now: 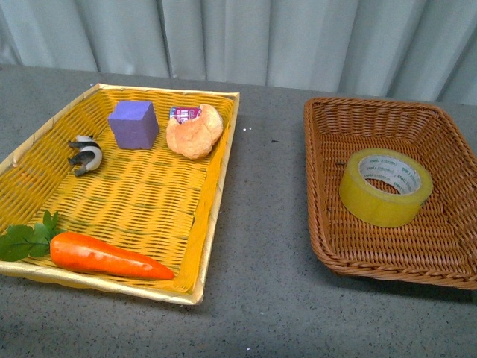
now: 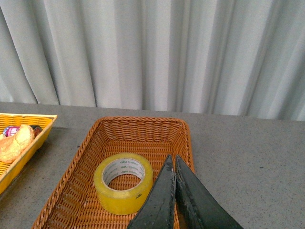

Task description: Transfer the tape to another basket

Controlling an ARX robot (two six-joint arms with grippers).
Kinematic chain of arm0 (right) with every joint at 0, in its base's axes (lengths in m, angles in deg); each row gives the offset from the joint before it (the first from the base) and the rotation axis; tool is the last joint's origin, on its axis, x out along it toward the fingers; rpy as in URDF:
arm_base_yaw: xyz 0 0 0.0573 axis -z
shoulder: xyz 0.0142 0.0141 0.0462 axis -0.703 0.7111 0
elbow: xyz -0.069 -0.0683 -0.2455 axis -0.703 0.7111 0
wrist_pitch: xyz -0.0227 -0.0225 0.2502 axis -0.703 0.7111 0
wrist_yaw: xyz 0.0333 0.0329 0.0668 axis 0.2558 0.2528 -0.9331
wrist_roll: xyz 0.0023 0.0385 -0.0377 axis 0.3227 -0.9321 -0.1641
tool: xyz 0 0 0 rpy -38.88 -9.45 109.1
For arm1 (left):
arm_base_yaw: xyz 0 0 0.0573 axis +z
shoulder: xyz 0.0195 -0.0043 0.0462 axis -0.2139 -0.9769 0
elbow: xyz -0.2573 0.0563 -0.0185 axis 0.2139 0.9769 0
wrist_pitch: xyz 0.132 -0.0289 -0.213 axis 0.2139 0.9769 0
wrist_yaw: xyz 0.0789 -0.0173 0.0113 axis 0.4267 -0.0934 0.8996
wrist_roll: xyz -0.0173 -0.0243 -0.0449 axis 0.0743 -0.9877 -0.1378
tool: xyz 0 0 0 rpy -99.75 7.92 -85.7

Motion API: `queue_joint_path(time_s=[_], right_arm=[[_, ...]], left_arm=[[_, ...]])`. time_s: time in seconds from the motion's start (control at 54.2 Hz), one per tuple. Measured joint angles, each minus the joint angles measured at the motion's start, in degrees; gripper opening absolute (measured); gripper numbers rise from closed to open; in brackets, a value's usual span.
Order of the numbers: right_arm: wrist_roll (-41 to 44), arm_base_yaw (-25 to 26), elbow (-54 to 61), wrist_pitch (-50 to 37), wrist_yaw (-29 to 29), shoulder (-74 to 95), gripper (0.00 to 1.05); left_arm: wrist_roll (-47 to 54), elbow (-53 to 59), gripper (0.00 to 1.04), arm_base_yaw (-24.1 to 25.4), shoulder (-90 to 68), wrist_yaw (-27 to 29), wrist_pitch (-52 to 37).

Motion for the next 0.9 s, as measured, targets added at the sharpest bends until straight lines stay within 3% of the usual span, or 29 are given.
queue_joint_path(time_s=[0.332,0.904], right_arm=[[0.0,0.0,0.2,12.2,0.0,-13.2,0.01],[0.0,0.0,0.2,23.3,-0.1,-24.5,0.01]], left_arm=[[0.0,0.0,0.04,0.0,12.8,0.0,12.0],[0.0,0.0,0.04,0.0,23.6,0.0,22.7]])
